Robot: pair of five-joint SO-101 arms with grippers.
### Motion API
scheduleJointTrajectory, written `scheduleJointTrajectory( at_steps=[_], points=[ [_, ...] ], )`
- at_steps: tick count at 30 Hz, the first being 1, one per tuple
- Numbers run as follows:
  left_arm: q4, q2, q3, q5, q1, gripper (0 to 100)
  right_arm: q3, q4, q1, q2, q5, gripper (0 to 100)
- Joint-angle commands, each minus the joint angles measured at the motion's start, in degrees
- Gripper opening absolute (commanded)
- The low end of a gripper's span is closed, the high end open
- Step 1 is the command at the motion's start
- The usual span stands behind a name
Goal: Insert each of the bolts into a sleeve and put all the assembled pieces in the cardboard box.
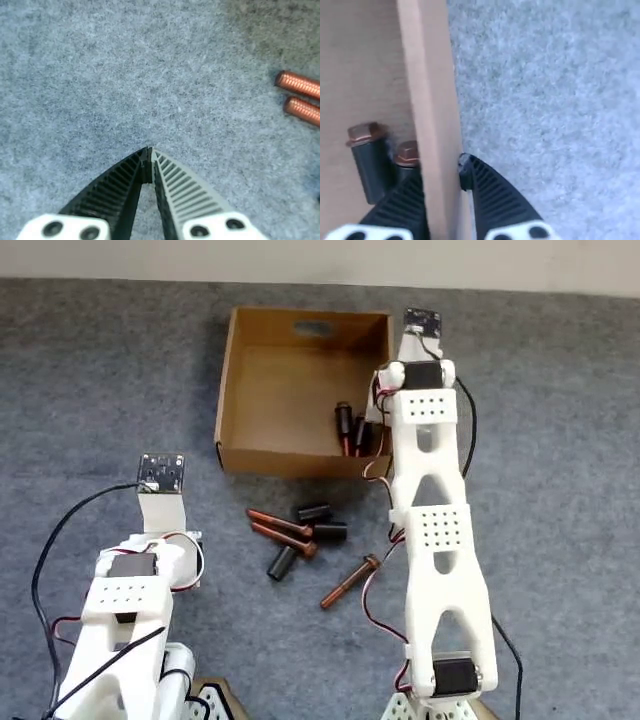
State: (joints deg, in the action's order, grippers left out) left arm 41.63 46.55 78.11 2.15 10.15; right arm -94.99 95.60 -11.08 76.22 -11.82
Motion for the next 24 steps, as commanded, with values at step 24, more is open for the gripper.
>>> scheduleJointTrajectory(
  at_steps=[24],
  points=[
    [-0.7, 1.1, -0.3, 0.3, 0.1, 2, -5.9, 2.0, -4.4, -10.9, 5.0, 17.2]
  ],
)
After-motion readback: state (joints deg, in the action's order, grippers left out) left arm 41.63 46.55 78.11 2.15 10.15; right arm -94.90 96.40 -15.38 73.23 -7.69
